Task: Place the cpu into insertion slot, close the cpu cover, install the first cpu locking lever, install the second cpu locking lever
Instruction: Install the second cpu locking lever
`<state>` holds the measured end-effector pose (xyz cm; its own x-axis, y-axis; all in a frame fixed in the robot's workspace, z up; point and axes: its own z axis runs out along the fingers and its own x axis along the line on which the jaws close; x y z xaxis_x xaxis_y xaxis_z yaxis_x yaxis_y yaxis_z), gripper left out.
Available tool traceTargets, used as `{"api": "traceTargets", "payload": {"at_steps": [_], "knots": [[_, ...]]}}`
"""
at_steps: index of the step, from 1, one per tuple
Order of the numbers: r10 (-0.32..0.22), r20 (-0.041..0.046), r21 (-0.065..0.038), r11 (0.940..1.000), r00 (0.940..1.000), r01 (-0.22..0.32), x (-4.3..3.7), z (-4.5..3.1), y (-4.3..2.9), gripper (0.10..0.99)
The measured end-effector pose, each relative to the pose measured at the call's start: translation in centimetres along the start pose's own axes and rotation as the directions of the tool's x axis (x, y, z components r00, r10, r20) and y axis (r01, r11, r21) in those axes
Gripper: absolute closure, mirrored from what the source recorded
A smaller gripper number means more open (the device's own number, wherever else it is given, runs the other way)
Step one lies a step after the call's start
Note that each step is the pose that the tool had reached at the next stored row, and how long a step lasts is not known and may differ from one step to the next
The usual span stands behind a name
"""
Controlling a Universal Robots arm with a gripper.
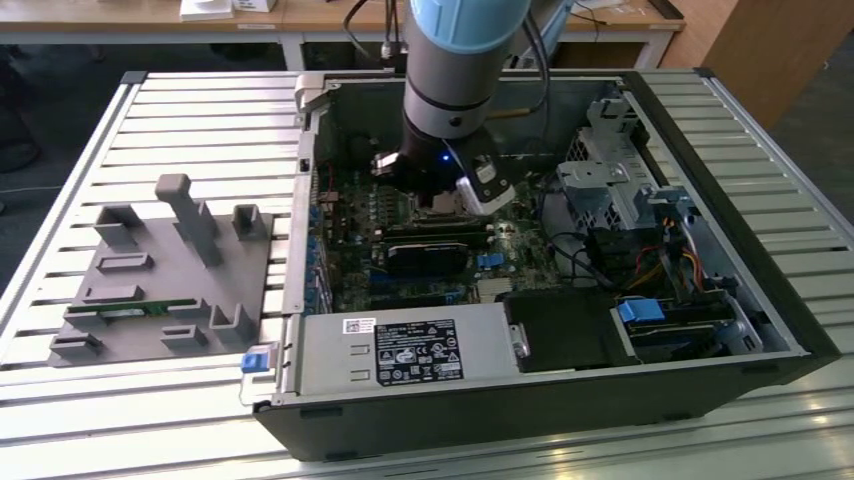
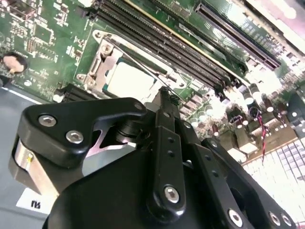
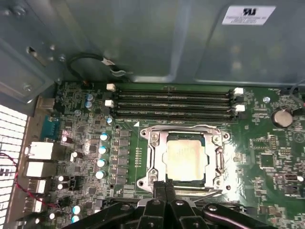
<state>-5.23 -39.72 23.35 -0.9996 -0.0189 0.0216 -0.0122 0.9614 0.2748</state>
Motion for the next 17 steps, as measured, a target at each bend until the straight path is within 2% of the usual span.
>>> {"api": "traceTargets", "payload": {"at_steps": [2,9,17], "knots": [[0.0,-0.0002,0.0,1.0,1.0,0.0,-0.25,-0.1,0.03,0.965],[0.002,-0.0054,0.0,1.0,1.0,-0.002,-2.08,-0.17,-0.04,0.965],[0.003,-0.0061,0.0,1.0,1.0,-0.003,-2.11,-0.43,-1.19,0.965]]}}
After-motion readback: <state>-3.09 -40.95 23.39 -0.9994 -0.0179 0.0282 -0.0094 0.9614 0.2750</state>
